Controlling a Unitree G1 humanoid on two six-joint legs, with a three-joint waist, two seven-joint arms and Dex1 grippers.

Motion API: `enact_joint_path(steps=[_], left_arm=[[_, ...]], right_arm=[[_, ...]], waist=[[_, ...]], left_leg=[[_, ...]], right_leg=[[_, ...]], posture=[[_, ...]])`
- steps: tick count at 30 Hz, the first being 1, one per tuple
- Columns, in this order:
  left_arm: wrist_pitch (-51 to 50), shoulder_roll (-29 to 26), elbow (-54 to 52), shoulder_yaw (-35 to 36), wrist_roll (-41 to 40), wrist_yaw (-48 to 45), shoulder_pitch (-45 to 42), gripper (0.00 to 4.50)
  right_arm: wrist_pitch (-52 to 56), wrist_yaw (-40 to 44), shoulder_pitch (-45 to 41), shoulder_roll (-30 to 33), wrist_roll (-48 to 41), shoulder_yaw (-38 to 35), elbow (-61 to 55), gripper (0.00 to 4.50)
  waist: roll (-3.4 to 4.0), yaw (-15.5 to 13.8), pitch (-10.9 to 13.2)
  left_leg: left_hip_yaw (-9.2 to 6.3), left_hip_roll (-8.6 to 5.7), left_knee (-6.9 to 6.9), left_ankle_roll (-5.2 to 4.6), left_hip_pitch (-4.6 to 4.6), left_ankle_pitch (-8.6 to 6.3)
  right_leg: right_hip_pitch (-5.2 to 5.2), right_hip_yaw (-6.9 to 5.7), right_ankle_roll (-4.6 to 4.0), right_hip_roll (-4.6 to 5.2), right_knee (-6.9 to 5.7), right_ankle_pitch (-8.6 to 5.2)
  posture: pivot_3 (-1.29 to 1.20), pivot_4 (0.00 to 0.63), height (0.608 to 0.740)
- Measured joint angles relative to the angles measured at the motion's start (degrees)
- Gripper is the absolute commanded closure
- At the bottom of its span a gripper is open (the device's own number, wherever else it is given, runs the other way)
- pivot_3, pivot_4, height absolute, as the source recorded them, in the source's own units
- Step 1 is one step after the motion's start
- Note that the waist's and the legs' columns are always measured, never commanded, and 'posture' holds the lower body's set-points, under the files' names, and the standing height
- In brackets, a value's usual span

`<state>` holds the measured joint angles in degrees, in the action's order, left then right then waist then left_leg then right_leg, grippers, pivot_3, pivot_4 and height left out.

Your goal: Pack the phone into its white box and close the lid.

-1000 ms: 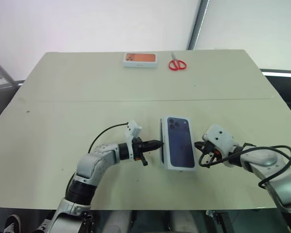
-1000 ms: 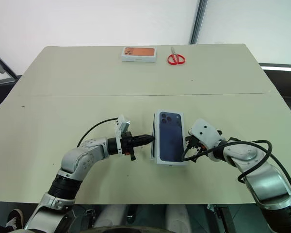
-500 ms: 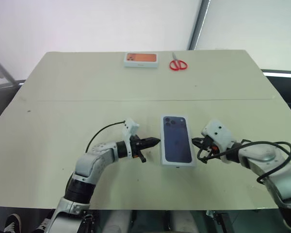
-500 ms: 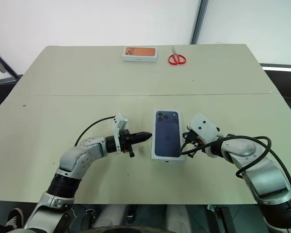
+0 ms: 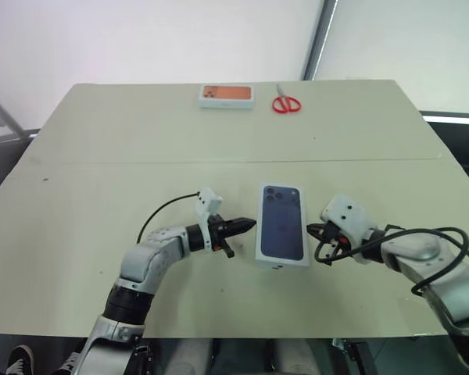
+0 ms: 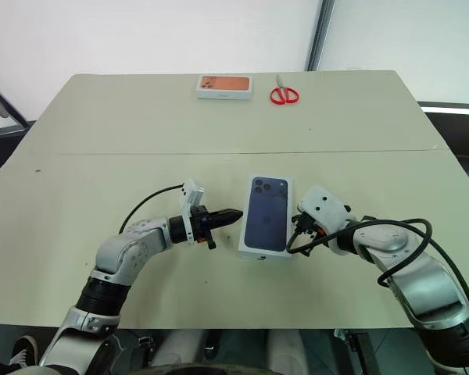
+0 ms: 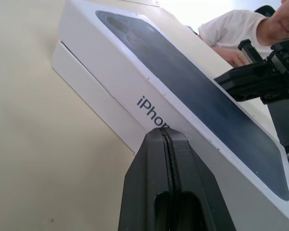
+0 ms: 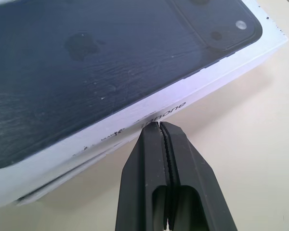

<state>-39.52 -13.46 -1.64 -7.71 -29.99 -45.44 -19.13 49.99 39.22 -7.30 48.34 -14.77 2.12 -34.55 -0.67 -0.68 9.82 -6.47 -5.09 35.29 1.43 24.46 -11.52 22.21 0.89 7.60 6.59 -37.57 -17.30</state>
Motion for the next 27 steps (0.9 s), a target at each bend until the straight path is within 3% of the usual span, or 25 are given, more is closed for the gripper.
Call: enact_joint_path(steps=[27], left_arm=[[-0.3,-0.3,-1.4,-0.5,-0.1,0.0,0.9,4.50]], right_arm=[[-0.4,0.7,0.9,0.6,0.6,1.0,0.0,4.46]], waist=[[0.00,0.0,0.0]], left_leg=[[0.01,-0.01,0.00,0.00,0.00,0.00]], right_leg=[[0.00,0.00,0.00,0.01,0.00,0.00]], posture=[[0.00,0.150,0.740]])
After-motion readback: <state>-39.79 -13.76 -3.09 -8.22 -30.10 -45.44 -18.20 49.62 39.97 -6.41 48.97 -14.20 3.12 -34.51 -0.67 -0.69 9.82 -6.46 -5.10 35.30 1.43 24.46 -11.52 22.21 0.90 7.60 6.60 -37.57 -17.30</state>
